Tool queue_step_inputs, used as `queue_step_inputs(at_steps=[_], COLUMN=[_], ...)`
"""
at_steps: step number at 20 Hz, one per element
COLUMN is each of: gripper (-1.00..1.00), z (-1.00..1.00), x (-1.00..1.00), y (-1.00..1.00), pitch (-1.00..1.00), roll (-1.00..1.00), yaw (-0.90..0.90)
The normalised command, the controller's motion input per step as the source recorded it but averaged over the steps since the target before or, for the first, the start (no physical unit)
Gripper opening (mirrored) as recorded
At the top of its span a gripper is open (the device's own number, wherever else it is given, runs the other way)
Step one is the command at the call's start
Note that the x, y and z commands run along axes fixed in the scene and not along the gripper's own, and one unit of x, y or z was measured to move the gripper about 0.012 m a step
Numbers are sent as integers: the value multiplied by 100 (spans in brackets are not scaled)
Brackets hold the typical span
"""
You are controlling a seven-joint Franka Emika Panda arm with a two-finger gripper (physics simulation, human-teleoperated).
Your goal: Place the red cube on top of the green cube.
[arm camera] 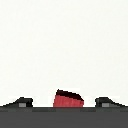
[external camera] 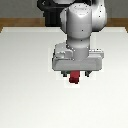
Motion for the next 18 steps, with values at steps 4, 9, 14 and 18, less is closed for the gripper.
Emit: queue_step_inputs(at_steps=[4,9,14,18], gripper=[100,100,-100,-100], z=[-50,-20,-20,0], x=[-25,0,0,0], y=[0,0,0,0], pitch=[0,0,0,0], roll=[0,0,0,0], yaw=[0,0,0,0])
